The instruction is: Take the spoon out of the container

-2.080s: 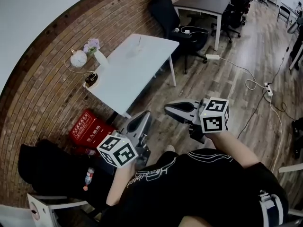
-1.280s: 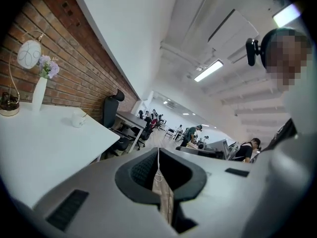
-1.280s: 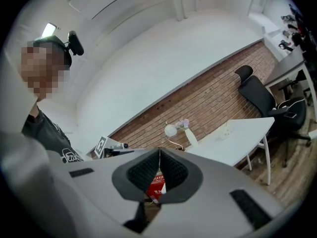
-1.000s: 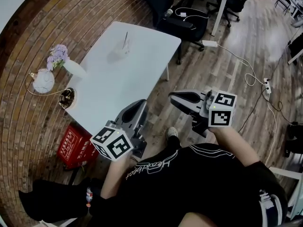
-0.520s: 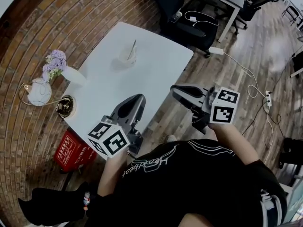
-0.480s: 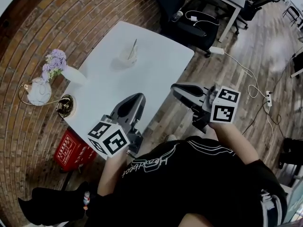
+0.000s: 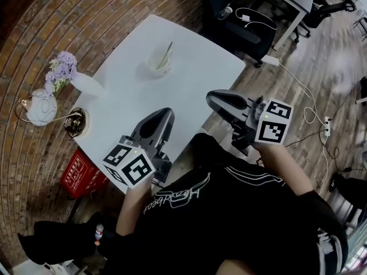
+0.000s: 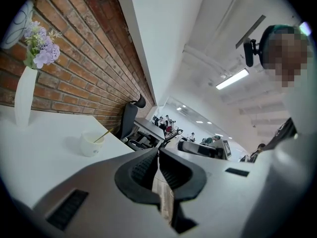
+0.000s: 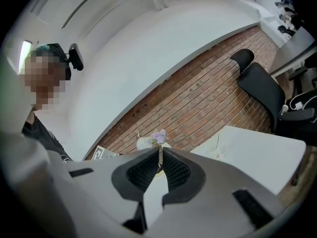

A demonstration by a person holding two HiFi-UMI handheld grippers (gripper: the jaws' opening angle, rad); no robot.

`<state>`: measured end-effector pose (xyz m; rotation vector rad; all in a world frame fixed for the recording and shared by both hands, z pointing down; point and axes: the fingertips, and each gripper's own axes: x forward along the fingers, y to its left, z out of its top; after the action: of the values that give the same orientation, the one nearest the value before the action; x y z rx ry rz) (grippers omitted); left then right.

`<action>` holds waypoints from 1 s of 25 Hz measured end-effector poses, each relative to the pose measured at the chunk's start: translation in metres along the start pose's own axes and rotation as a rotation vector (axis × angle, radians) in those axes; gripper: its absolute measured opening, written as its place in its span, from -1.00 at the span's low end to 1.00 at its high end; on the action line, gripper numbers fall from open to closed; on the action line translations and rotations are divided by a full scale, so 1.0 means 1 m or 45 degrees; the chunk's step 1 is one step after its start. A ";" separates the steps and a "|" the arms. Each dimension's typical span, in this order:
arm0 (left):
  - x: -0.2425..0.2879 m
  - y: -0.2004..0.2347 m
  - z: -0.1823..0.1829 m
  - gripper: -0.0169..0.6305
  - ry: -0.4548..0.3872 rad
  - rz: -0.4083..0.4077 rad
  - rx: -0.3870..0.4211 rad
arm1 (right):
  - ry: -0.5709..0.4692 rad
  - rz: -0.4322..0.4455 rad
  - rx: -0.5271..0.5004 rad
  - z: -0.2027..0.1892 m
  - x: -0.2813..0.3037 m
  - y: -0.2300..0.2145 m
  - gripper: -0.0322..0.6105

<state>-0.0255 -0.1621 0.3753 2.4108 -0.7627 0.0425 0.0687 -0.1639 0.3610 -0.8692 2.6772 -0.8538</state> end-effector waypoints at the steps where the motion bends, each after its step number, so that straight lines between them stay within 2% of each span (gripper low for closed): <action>1: 0.003 0.006 0.003 -0.92 -0.003 0.014 -0.005 | 0.006 0.011 0.004 0.003 0.006 -0.006 -0.90; 7: 0.023 0.048 0.025 -0.92 -0.006 0.102 -0.045 | 0.013 0.026 0.042 0.028 0.047 -0.052 -0.88; 9: 0.030 0.063 0.033 -0.92 -0.011 0.124 -0.065 | 0.011 0.002 0.065 0.035 0.061 -0.071 -0.63; 13: 0.041 0.090 0.041 -0.92 -0.014 0.168 -0.109 | 0.045 -0.039 0.072 0.044 0.086 -0.107 -0.46; 20: 0.056 0.131 0.050 -0.92 -0.018 0.221 -0.162 | 0.117 -0.121 -0.108 0.046 0.125 -0.165 -0.34; 25: 0.063 0.157 0.051 -0.92 -0.020 0.271 -0.202 | 0.179 -0.152 -0.151 0.037 0.148 -0.200 -0.31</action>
<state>-0.0643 -0.3254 0.4307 2.1752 -0.9895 0.0464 0.0574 -0.4007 0.4455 -1.0423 2.8464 -0.8161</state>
